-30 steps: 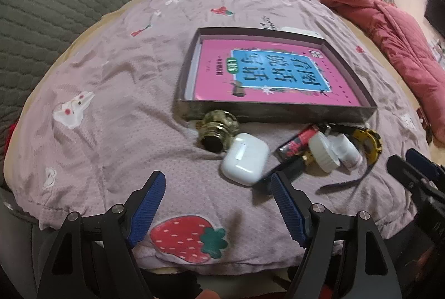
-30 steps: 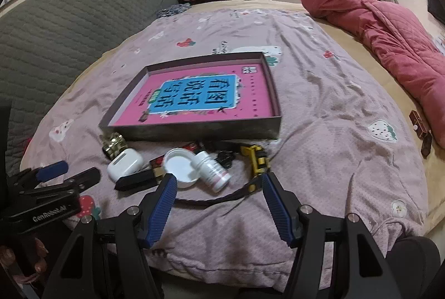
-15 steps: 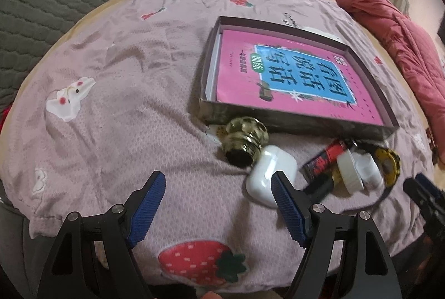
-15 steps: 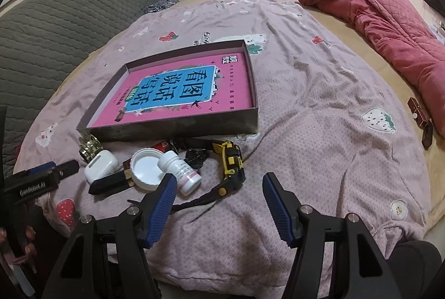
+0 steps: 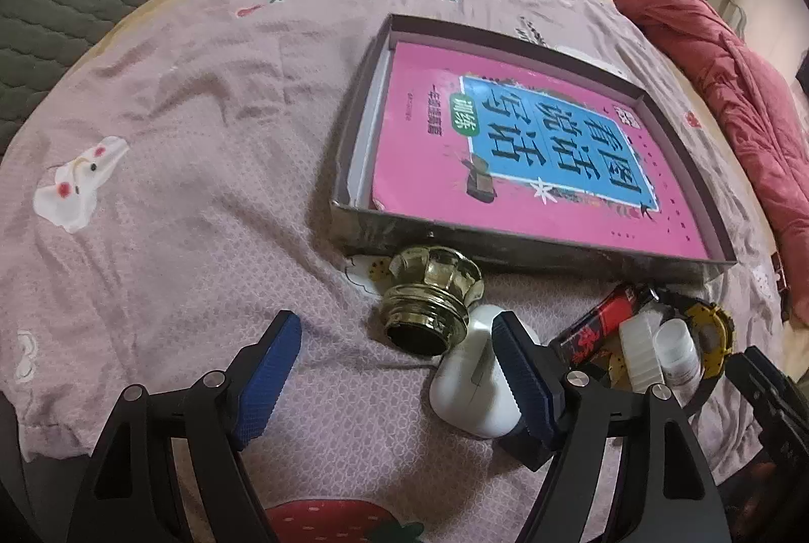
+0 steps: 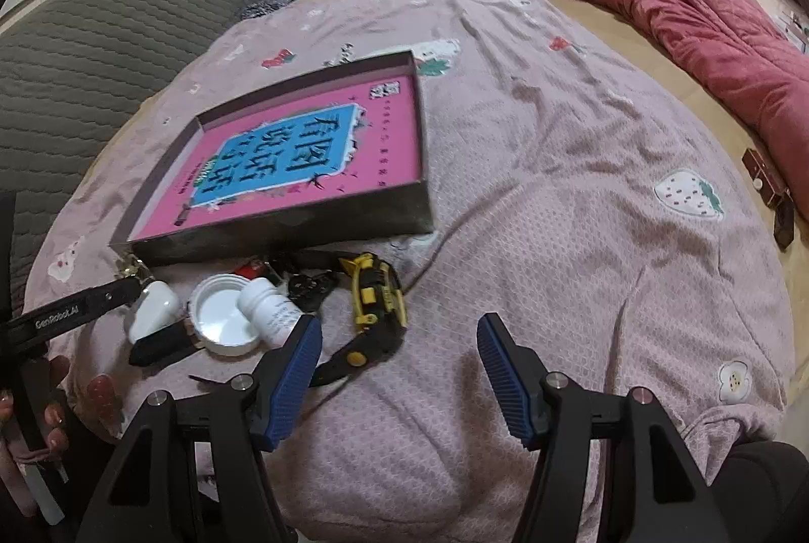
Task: Organize rigid objects
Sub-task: 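Grasp the brass knob with the left tool while the right tool grasps the yellow tape measure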
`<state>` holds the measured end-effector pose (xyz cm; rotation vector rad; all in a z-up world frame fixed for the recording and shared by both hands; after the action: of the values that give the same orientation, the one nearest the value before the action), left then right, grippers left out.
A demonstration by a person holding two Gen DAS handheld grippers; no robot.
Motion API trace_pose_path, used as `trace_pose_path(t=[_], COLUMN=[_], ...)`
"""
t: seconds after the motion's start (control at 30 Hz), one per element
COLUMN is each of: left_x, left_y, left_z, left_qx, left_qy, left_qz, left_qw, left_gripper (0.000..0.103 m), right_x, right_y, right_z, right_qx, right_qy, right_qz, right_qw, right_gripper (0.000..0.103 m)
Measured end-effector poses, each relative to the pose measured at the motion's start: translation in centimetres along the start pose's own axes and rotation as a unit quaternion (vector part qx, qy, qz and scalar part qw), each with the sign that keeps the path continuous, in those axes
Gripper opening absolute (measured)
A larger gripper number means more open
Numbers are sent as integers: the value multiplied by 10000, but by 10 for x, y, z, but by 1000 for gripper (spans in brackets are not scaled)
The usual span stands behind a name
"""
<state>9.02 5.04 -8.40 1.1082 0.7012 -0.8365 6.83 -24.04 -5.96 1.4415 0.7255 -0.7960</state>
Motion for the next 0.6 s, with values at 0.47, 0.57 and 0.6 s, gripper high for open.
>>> trace_pose_path(t=[0.47, 0.57, 0.6], left_x=[6, 8, 9], left_y=[8, 8, 8], left_z=[-2, 2, 4], left_qx=[154, 209, 235], left_qy=[-89, -138, -134], left_qz=[26, 0, -6], left_qw=[9998, 9997, 9996], left_gripper=[54, 49, 46], right_x=[29, 33, 33], right_y=[12, 10, 9], right_z=[-19, -24, -25], right_qx=[-438, -558, -584], right_qy=[-165, -139, -140], right_qz=[-67, -116, -115], right_qw=[9989, 9983, 9981], right_gripper=[40, 36, 34])
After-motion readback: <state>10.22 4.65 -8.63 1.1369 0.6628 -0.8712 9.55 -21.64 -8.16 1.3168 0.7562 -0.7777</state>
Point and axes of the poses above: each gripper's, at about its wrist camera, not at the fingertips, and x roughly the way its jaws point, z to its right, y to its top, the point moved 4 cm from there along x, roughly the way its jaws point, and after that the axes turned 11 degrees about -y, right-handed, at the moved point
